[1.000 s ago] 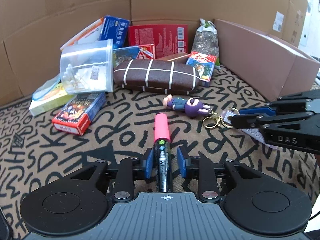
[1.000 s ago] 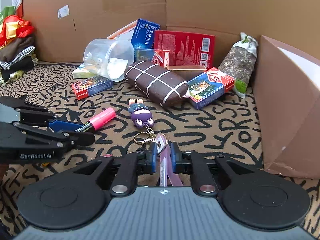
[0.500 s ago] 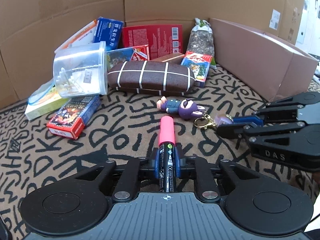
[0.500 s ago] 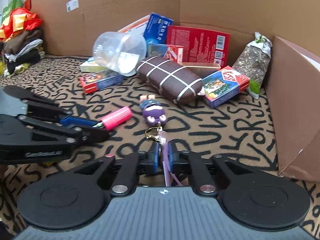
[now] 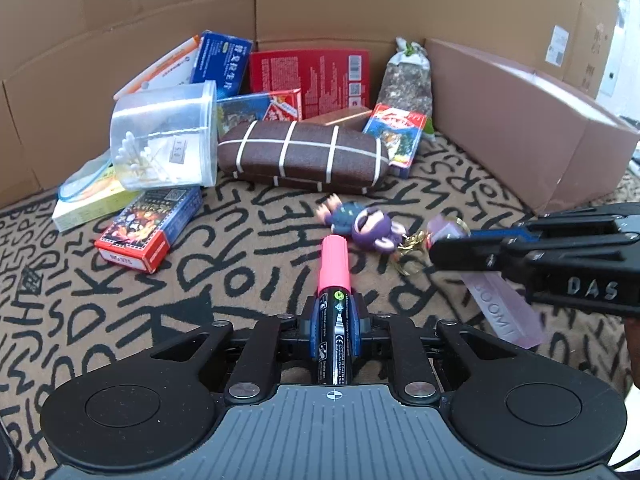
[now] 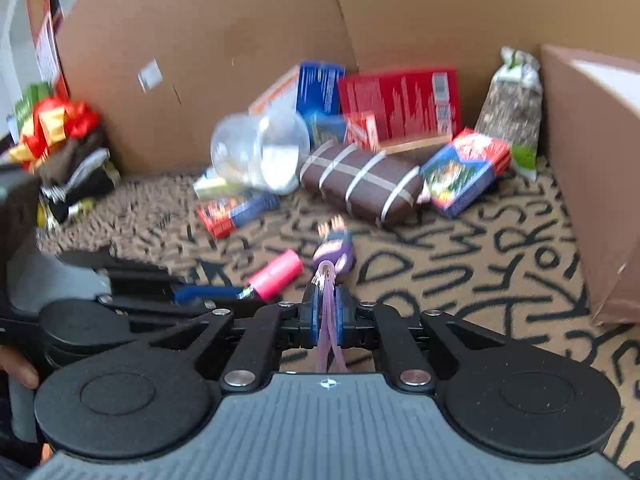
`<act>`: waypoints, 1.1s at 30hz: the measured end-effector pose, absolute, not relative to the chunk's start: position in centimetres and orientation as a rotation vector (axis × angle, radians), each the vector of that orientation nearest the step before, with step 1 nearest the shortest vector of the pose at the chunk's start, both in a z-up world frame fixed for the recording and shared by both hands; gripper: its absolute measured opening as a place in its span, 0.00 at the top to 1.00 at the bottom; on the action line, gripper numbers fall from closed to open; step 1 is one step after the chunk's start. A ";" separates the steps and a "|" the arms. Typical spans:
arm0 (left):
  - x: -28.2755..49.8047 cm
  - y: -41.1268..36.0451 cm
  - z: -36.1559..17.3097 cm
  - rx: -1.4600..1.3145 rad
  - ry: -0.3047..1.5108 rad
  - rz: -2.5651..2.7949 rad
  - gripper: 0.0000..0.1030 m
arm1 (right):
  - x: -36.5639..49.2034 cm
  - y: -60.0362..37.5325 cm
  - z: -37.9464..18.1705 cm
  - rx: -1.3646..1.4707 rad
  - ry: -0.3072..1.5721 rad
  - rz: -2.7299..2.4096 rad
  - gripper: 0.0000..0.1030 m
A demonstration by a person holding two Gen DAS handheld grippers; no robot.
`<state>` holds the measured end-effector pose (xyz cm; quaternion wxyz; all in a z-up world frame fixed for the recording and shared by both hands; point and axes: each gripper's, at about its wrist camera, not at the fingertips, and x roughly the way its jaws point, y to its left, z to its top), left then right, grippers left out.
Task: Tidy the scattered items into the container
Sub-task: 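Carry the marker and keychain in both grippers over the pink box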
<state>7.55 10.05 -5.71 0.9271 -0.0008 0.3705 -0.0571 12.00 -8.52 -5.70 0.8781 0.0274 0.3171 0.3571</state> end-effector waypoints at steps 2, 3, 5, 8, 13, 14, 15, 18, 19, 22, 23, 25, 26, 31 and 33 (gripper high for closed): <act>7.4 9.8 -5.1 -0.001 0.740 -0.123 0.89 | 11.9 -9.1 -5.1 0.090 0.648 0.753 0.91; 7.3 9.7 -4.8 -0.001 0.730 -0.127 0.89 | 11.9 -9.5 -4.8 0.109 0.642 0.758 0.91; 7.3 9.4 -4.0 0.002 0.710 -0.141 0.89 | 12.0 -10.2 -4.2 0.152 0.629 0.767 0.91; 7.5 8.8 -2.7 0.007 0.679 -0.166 0.89 | 11.9 -11.4 -3.0 0.190 0.591 0.759 0.91; 8.3 7.1 -0.6 0.023 0.623 -0.207 0.89 | 11.7 -13.6 -1.1 0.210 0.509 0.727 0.91; 8.6 6.7 -0.2 0.022 0.614 -0.220 0.89 | 11.6 -14.1 -0.6 0.208 0.491 0.713 0.91; 8.9 6.3 0.2 0.023 0.604 -0.234 0.89 | 11.5 -14.6 -0.2 0.207 0.472 0.700 0.91; 9.8 4.6 1.6 0.046 0.570 -0.276 0.89 | 11.3 -16.2 1.0 0.204 0.418 0.659 0.91; 10.1 4.0 2.2 0.053 0.558 -0.292 0.89 | 11.3 -16.8 1.4 0.204 0.401 0.645 0.91; 11.4 2.1 3.7 0.067 0.529 -0.340 0.89 | 11.2 -18.3 2.7 0.199 0.347 0.607 0.91; 11.9 1.4 4.2 0.072 0.521 -0.352 0.89 | 11.2 -18.8 3.2 0.196 0.330 0.595 0.91; 12.7 0.0 5.0 0.085 0.505 -0.373 0.89 | 11.1 -19.6 4.0 0.186 0.296 0.568 0.91; 13.1 -0.7 5.4 0.091 0.497 -0.382 0.89 | 11.2 -20.0 4.3 0.180 0.283 0.553 0.91; 15.0 -3.7 6.8 0.103 0.482 -0.446 0.89 | 11.7 -22.3 5.4 0.185 0.228 0.476 0.91; 15.7 -5.0 7.2 0.116 0.472 -0.462 0.89 | 12.0 -23.3 5.5 0.191 0.215 0.445 0.91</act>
